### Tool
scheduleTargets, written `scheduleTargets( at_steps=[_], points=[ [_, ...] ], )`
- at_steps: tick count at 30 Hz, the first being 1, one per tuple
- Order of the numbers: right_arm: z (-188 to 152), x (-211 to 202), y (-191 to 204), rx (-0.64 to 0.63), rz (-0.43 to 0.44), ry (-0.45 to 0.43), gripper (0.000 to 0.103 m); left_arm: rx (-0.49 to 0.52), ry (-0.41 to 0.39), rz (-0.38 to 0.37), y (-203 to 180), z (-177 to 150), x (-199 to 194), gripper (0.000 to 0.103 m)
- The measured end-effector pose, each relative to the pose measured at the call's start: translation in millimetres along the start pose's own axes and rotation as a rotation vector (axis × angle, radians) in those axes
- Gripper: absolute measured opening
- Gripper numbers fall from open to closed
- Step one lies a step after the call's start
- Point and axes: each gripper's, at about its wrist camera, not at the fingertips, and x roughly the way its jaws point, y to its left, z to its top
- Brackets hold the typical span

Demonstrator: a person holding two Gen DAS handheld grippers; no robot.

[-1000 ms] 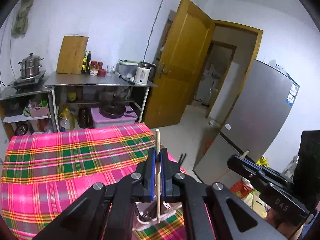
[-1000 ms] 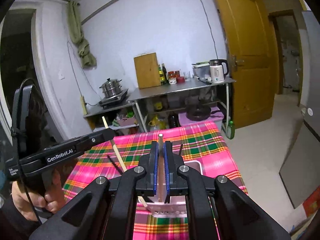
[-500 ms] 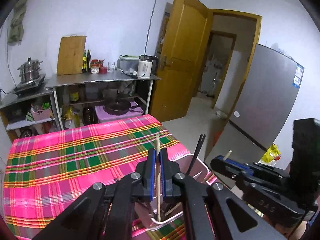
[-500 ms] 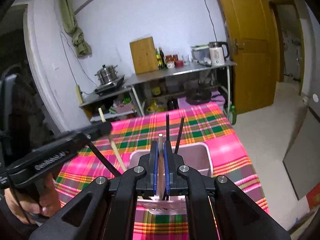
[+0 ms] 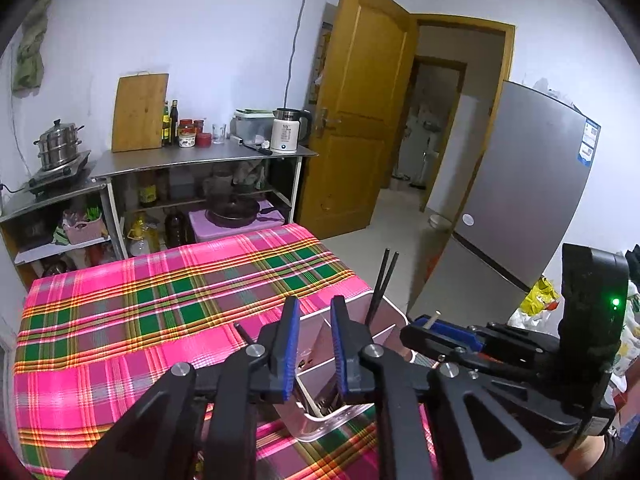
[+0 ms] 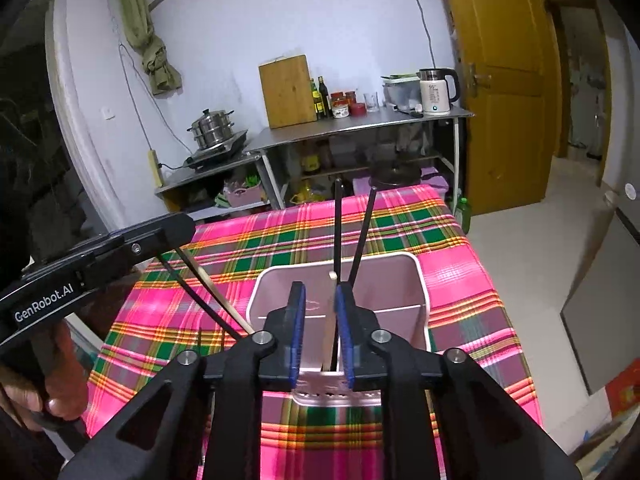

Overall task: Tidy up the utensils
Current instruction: 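Lower the left tool's chopstick into the holder while the right tool lowers and releases its own, then move both tools back down to the remaining black chopsticks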

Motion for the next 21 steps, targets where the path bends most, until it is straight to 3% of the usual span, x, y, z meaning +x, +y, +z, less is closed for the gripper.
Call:
scheduleTargets(
  at_steps=[10, 21],
  points=[
    [-4, -36, 4, 0.005, -0.006, -0.053, 0.023, -0.032, -0.048, -0.001, 9, -12, -49, 0.023],
    [-39, -64, 31, -0.019, 0.037, -0.048, 0.023, -0.111, -0.028, 0.052, 43, -76, -97, 0.023]
  ],
)
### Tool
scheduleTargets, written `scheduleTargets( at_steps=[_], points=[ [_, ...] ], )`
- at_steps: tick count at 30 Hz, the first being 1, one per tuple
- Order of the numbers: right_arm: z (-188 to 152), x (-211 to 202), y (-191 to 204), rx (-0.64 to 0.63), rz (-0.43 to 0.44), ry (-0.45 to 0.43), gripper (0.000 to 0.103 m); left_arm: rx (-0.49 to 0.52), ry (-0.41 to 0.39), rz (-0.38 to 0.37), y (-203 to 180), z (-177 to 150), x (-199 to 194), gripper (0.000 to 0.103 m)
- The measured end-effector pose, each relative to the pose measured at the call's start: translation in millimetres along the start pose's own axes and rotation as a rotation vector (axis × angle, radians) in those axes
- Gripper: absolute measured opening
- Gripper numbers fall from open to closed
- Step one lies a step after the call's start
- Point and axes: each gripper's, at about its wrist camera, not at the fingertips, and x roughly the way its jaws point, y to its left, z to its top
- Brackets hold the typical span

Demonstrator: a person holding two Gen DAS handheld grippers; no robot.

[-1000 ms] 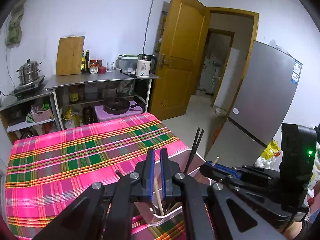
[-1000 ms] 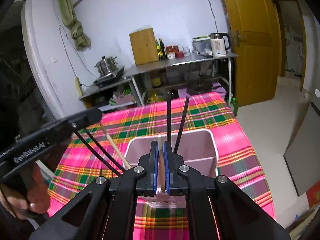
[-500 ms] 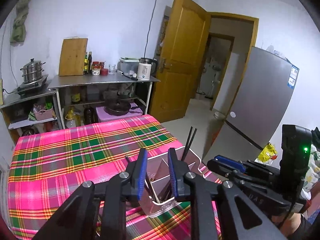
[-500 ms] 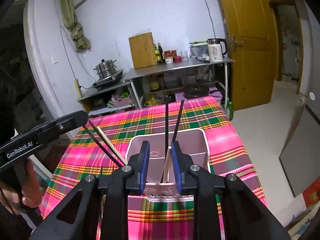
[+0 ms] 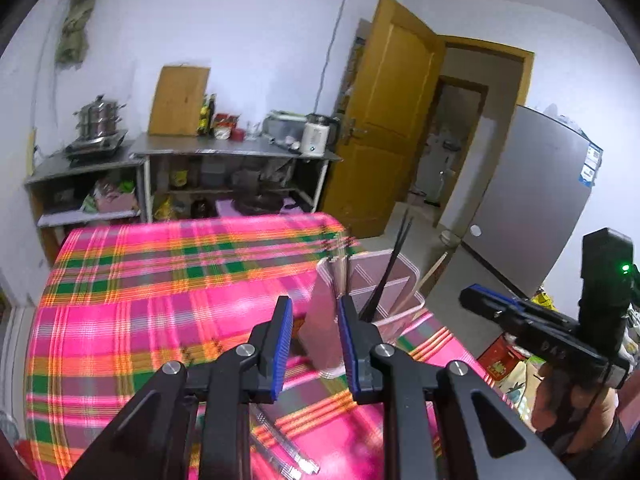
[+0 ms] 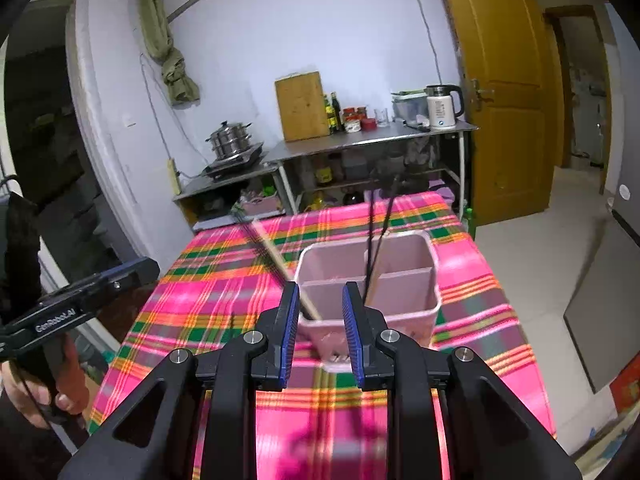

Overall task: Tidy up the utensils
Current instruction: 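Move both tools back down to the remaining black chopsticks, then grasp a black chopstick with the left tool while the right tool grasps another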

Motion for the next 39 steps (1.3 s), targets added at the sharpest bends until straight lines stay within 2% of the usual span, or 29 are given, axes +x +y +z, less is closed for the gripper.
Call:
scheduleTargets(
  at_steps=[8, 17, 31, 39],
  points=[
    [-38, 7, 25, -0.035, 0.052, 0.061, 0.023, -0.078, 0.082, 0.049, 32, -61, -7, 0.023],
    [-73, 46, 46, -0.08, 0.078, 0.182, 0.023, -0.175, 0.193, 0.094, 65, -103, 27, 0.023],
    [-95, 99, 54, -0.103, 0.088, 0.29, 0.023, -0.284, 0.298, 0.174, 105, -122, 111, 0.023],
    [-98, 112, 52, -0.099, 0.089, 0.309, 0.023, -0.195, 0.289, 0.264, 95, -124, 131, 0.026]
  ],
)
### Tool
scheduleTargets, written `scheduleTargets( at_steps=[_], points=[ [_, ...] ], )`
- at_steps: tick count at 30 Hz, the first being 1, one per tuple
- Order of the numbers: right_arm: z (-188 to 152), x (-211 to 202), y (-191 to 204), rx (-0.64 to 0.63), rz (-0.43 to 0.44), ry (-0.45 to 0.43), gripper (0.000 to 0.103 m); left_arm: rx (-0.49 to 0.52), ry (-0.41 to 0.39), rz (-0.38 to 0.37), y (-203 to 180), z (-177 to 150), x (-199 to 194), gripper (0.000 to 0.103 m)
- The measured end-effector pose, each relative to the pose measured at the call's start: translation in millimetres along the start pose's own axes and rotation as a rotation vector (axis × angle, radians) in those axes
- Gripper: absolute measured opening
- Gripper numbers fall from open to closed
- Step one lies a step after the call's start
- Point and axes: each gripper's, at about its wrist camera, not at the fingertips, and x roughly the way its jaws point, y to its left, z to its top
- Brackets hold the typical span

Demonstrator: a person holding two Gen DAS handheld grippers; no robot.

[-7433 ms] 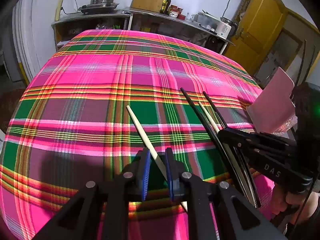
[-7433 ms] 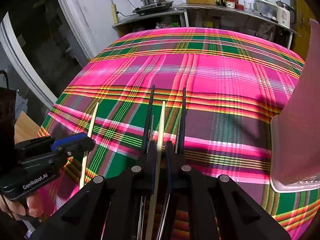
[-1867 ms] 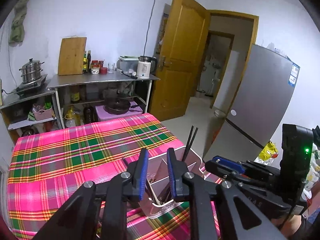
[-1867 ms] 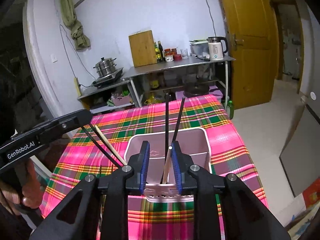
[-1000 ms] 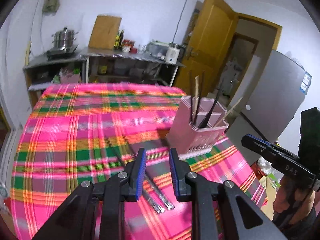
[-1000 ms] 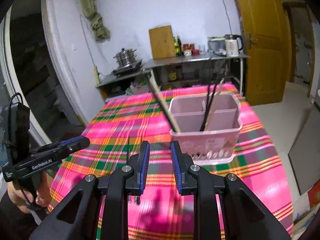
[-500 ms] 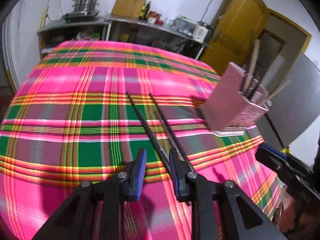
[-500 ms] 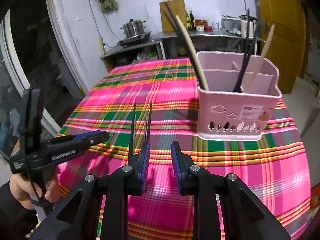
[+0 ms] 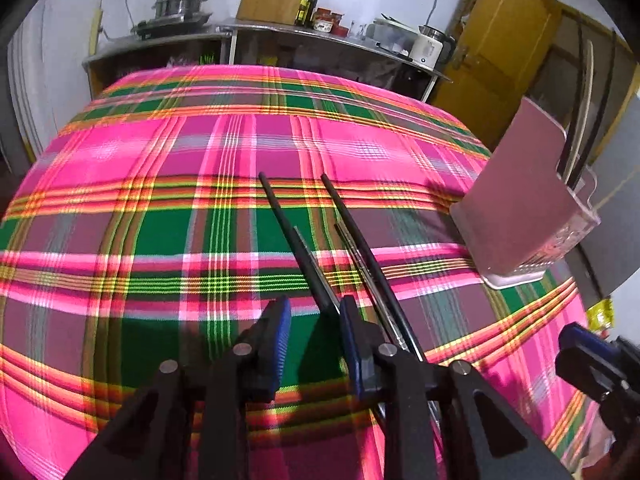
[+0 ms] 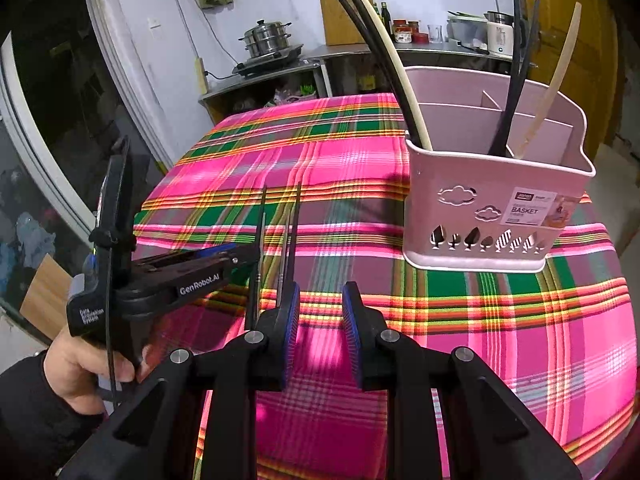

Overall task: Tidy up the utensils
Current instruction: 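Grasp a black chopstick with the left tool while the right tool grasps another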

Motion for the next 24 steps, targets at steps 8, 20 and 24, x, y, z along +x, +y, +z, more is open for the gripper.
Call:
scheduleTargets(
  at_steps=[8, 20, 24],
  points=[
    [0, 5, -2, 0.008, 0.008, 0.002, 0.023, 0.049, -0.035, 0.037, 1, -7, -6, 0.027],
    [8, 44, 8, -0.021, 0.018, 0.04, 0.023, 0.12, 0.039, 0.022, 40, -6, -20, 0.016],
    [17, 72, 16, -0.041, 0.017, 0.065, 0.023, 0.085, 0.043, 0.014, 58, -5, -27, 0.015]
  ],
)
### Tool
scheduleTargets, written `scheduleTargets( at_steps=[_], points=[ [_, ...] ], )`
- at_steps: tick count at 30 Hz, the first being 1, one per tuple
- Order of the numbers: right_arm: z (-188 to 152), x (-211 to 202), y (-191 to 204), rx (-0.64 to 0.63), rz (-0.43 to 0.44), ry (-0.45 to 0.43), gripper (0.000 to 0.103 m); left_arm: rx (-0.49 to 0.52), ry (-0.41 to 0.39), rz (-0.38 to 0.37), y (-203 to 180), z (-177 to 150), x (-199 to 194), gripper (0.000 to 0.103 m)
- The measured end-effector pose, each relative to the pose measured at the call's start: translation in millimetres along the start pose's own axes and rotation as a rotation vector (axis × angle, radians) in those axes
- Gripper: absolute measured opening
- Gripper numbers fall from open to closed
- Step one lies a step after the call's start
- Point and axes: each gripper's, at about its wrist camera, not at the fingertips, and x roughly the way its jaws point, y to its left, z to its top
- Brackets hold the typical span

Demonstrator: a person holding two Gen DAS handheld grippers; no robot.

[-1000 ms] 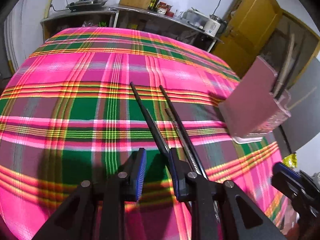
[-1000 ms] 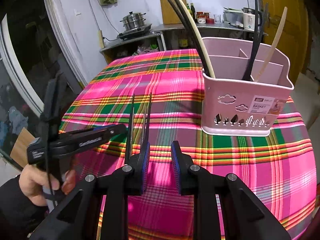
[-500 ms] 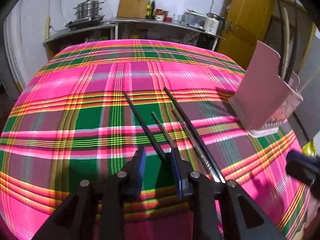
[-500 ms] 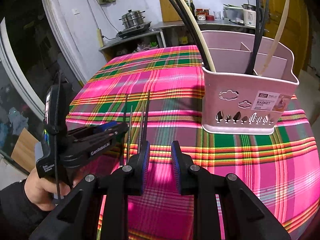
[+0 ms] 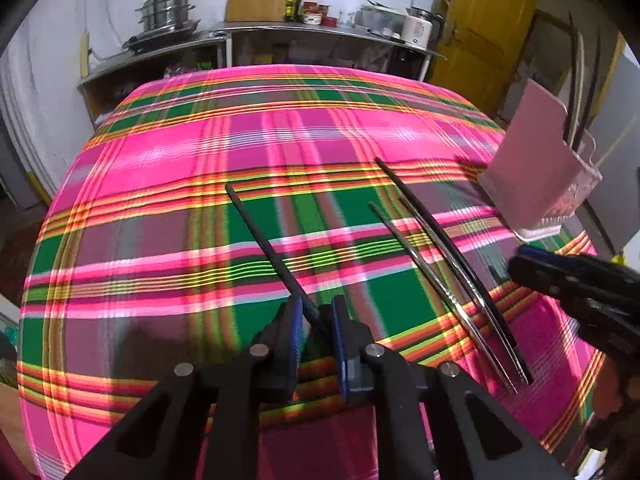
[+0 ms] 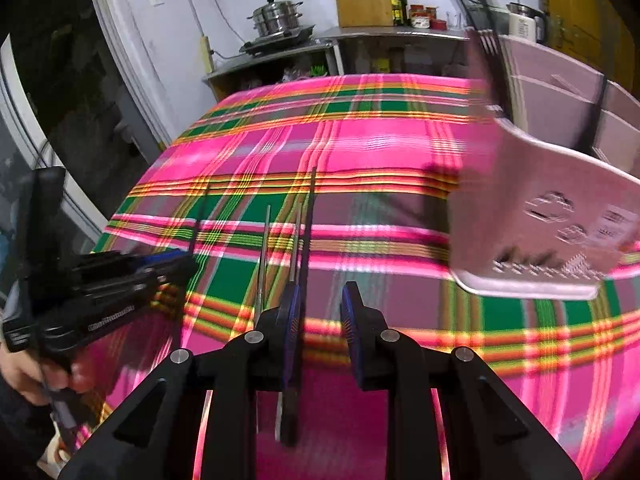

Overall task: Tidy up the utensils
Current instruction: 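Grasp a black chopstick with the left tool while the right tool grasps another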

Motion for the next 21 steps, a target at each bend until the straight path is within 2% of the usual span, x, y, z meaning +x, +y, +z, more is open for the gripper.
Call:
scheduleTargets(
  at_steps=[3, 7, 14, 21],
  points=[
    [9, 20, 3, -0.008, -0.003, 0.022, 0.023, -0.095, -0.008, -0.027, 16, 3, -1, 0.016],
    [19, 36, 6, -0.017, -0.012, 0.036, 0.021, -0.164, -0.014, -0.031, 25, 7, 6, 0.016],
    [29, 53, 5, -0.032, -0.028, 0.052, 0.02, -0.157, -0.043, 0.001, 20, 20, 16, 0.017],
    [42, 62, 8, -0.068, -0.046, 0.062, 0.02, -0.165, -0.051, -0.003, 24, 27, 21, 0.017]
  ],
)
